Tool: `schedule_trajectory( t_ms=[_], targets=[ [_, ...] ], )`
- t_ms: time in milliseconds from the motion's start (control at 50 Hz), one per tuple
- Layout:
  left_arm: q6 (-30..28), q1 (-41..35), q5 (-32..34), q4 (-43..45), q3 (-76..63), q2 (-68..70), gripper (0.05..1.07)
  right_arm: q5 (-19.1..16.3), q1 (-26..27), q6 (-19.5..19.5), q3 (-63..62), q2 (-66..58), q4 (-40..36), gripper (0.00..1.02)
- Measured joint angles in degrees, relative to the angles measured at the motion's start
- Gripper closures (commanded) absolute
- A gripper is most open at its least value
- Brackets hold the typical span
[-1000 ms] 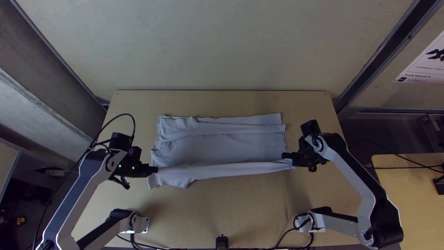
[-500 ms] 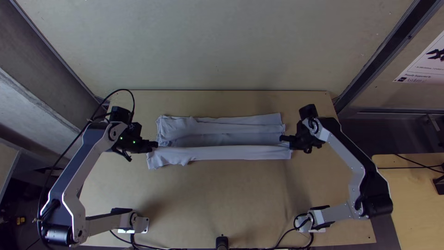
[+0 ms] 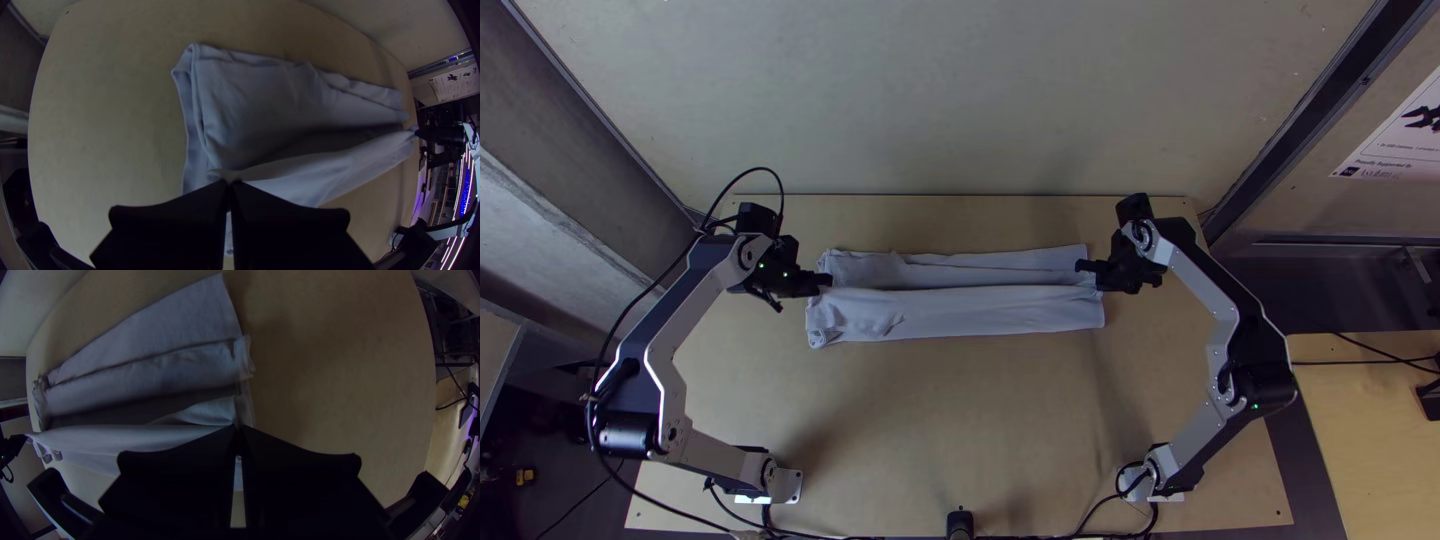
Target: Fold the t-shirt
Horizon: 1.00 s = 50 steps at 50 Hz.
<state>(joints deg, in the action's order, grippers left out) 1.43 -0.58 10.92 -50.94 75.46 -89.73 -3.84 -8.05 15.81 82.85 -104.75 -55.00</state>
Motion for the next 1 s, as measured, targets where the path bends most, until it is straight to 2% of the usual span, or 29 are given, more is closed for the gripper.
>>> schedule_trajectory(
  t_ms=[460,700,740,800,840,860,880,900,960,1000],
  targets=[
    [-0.20,0.35,-0.46,4.90,10.10,-15.89,1.04,0.39,0.26,0.00,11.28,-13.57,0.61,1.00],
    [-0.17,0.37,-0.61,10.45,9.68,-20.92,1.02,2.73,-0.07,-0.02,12.17,-15.06,1.27,1.00],
    [-0.17,0.33,-0.63,11.85,9.31,-20.92,0.94,3.43,-0.26,-0.02,12.26,-15.17,1.33,0.99],
    [-0.15,0.33,-0.63,12.57,8.94,-20.92,0.73,4.57,-0.57,0.00,12.57,-15.37,1.44,0.88],
    [-0.11,0.33,-0.63,12.74,8.83,-20.92,0.41,5.11,-0.81,-0.02,12.74,-15.50,1.49,0.85],
    [0.04,0.33,-0.61,12.94,8.72,-20.92,0.20,5.40,-0.87,-0.02,12.79,-15.54,1.51,0.84],
    [0.04,0.33,-0.57,13.03,8.61,-20.90,0.06,5.84,-1.01,-0.02,12.83,-15.58,1.64,0.80],
    [0.07,0.33,-0.35,13.18,8.57,-20.90,0.10,6.03,-1.09,-0.02,12.83,-15.58,1.68,0.75],
    [0.24,0.15,-0.04,13.64,8.37,-20.52,0.10,7.52,-1.36,-0.02,12.83,-15.58,1.84,0.64],
    [0.28,0.04,0.22,14.01,8.02,-20.09,0.10,8.28,-1.53,-0.02,12.83,-15.58,1.86,0.54]
  ],
)
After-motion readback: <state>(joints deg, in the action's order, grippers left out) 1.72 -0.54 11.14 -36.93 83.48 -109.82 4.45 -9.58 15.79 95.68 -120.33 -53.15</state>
